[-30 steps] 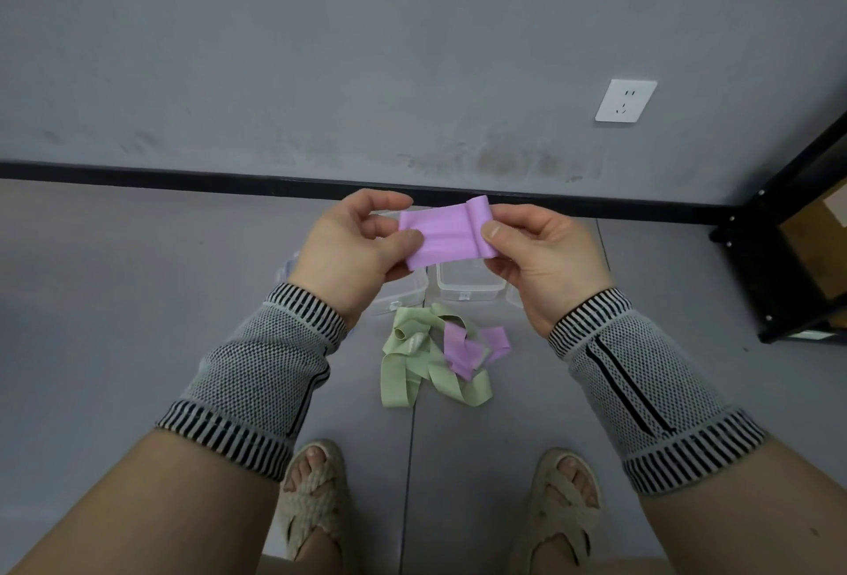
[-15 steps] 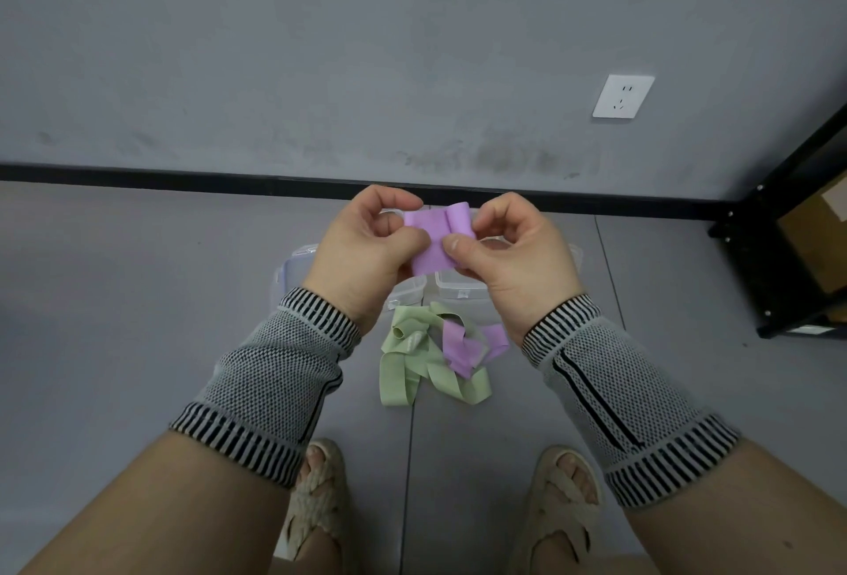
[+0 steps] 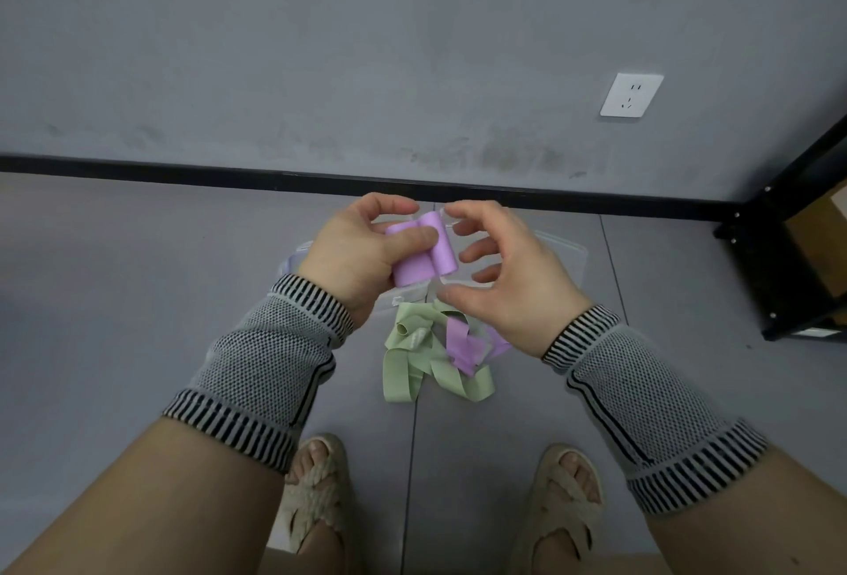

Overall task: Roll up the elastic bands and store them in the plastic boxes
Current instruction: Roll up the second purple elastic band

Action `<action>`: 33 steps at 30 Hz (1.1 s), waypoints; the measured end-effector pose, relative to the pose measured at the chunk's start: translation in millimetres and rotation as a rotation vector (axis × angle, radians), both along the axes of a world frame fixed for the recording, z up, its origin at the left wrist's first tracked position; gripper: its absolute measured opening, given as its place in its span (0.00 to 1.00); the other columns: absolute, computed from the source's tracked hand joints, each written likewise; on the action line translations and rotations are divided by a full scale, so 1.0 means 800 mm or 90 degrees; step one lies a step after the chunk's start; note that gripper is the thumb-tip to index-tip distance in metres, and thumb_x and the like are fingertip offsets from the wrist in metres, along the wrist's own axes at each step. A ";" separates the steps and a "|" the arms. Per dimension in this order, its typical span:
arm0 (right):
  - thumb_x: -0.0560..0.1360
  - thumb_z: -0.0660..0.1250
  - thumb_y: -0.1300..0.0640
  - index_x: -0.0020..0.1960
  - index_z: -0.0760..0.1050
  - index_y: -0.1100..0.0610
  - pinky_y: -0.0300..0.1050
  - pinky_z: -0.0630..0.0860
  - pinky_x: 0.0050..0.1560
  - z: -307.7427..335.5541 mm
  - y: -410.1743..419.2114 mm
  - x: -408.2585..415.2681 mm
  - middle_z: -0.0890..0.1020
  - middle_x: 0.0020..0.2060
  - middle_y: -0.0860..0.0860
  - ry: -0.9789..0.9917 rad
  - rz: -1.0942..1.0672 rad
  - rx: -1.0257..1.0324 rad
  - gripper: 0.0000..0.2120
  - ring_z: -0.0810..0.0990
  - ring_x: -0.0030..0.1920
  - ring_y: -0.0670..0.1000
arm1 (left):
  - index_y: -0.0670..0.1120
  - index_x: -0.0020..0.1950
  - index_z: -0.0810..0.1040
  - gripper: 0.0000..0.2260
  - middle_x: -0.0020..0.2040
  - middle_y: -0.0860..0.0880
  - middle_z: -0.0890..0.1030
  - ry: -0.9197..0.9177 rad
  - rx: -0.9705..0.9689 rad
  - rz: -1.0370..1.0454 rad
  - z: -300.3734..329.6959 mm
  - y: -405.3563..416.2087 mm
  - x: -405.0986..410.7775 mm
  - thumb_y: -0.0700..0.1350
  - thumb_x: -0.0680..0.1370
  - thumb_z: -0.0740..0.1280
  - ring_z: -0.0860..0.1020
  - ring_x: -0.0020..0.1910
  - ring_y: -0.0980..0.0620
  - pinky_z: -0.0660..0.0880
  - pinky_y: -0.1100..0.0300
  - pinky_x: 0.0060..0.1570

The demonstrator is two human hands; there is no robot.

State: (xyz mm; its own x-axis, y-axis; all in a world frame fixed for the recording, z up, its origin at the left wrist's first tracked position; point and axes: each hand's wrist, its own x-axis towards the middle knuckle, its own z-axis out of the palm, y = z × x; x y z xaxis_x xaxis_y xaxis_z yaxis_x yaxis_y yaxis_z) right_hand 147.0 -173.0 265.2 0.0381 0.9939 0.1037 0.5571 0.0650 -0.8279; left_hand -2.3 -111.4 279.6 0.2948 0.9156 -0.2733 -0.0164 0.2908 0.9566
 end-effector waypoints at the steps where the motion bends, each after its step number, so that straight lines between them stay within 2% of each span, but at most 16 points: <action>1: 0.65 0.77 0.57 0.65 0.67 0.41 0.36 0.75 0.50 -0.002 0.000 0.000 0.71 0.58 0.43 -0.047 0.006 0.011 0.33 0.74 0.50 0.41 | 0.45 0.52 0.75 0.12 0.42 0.45 0.79 0.013 0.003 -0.017 0.000 -0.001 -0.001 0.35 0.72 0.70 0.80 0.35 0.51 0.80 0.53 0.42; 4: 0.66 0.76 0.57 0.70 0.67 0.48 0.30 0.69 0.52 -0.007 0.000 -0.003 0.71 0.62 0.44 -0.104 0.042 0.072 0.36 0.72 0.53 0.40 | 0.44 0.54 0.75 0.13 0.43 0.43 0.80 0.041 0.009 -0.068 0.001 -0.004 -0.002 0.34 0.72 0.70 0.81 0.34 0.52 0.79 0.59 0.34; 8: 0.65 0.77 0.57 0.67 0.72 0.52 0.29 0.69 0.52 -0.008 0.001 -0.008 0.75 0.58 0.45 -0.141 0.036 0.113 0.31 0.72 0.51 0.38 | 0.43 0.56 0.75 0.15 0.46 0.40 0.82 0.049 0.010 -0.088 0.001 -0.004 -0.005 0.33 0.72 0.70 0.81 0.37 0.49 0.80 0.59 0.35; 10: 0.64 0.77 0.56 0.63 0.75 0.53 0.29 0.70 0.49 -0.007 0.001 -0.007 0.77 0.54 0.45 -0.137 0.020 0.129 0.29 0.73 0.48 0.39 | 0.44 0.58 0.75 0.16 0.47 0.40 0.82 0.047 0.004 -0.088 0.001 -0.004 -0.006 0.34 0.72 0.71 0.82 0.39 0.49 0.81 0.58 0.38; 12: 0.63 0.78 0.54 0.62 0.76 0.53 0.33 0.73 0.48 -0.006 0.001 -0.006 0.78 0.52 0.46 -0.141 0.007 0.132 0.28 0.74 0.46 0.41 | 0.45 0.59 0.74 0.17 0.47 0.40 0.82 0.045 0.001 -0.090 0.002 -0.004 -0.006 0.34 0.72 0.70 0.82 0.39 0.49 0.81 0.58 0.39; 14: 0.62 0.79 0.53 0.60 0.77 0.53 0.39 0.75 0.48 -0.005 0.000 -0.005 0.79 0.50 0.47 -0.154 0.002 0.129 0.28 0.76 0.44 0.44 | 0.46 0.59 0.74 0.17 0.45 0.41 0.82 0.050 0.003 -0.095 0.002 -0.005 -0.005 0.34 0.73 0.70 0.82 0.37 0.50 0.80 0.59 0.36; 17: 0.61 0.79 0.52 0.58 0.78 0.53 0.39 0.76 0.48 -0.001 -0.001 0.000 0.79 0.46 0.47 -0.153 -0.008 0.107 0.26 0.76 0.42 0.43 | 0.46 0.59 0.74 0.17 0.41 0.44 0.82 0.063 0.007 -0.092 0.003 -0.004 -0.008 0.31 0.73 0.68 0.82 0.34 0.52 0.79 0.61 0.34; 24: 0.59 0.80 0.58 0.54 0.79 0.53 0.42 0.79 0.52 0.010 -0.002 0.014 0.78 0.44 0.43 -0.013 -0.009 0.074 0.25 0.80 0.44 0.43 | 0.47 0.53 0.76 0.14 0.38 0.43 0.81 0.037 0.012 -0.045 0.006 0.001 -0.016 0.30 0.73 0.67 0.81 0.33 0.52 0.80 0.61 0.35; 29: 0.60 0.80 0.59 0.56 0.78 0.54 0.42 0.79 0.52 0.004 -0.001 0.015 0.76 0.46 0.48 -0.080 0.002 0.094 0.25 0.80 0.45 0.46 | 0.46 0.53 0.76 0.14 0.39 0.43 0.80 0.015 0.011 -0.068 0.009 -0.008 -0.007 0.30 0.74 0.66 0.80 0.33 0.52 0.80 0.58 0.37; 33: 0.62 0.78 0.60 0.57 0.77 0.54 0.38 0.78 0.51 -0.002 0.001 0.006 0.73 0.47 0.47 -0.118 -0.001 0.100 0.24 0.79 0.45 0.45 | 0.47 0.51 0.75 0.12 0.41 0.40 0.78 0.025 0.031 -0.047 0.005 -0.014 0.003 0.31 0.74 0.67 0.78 0.37 0.47 0.79 0.54 0.40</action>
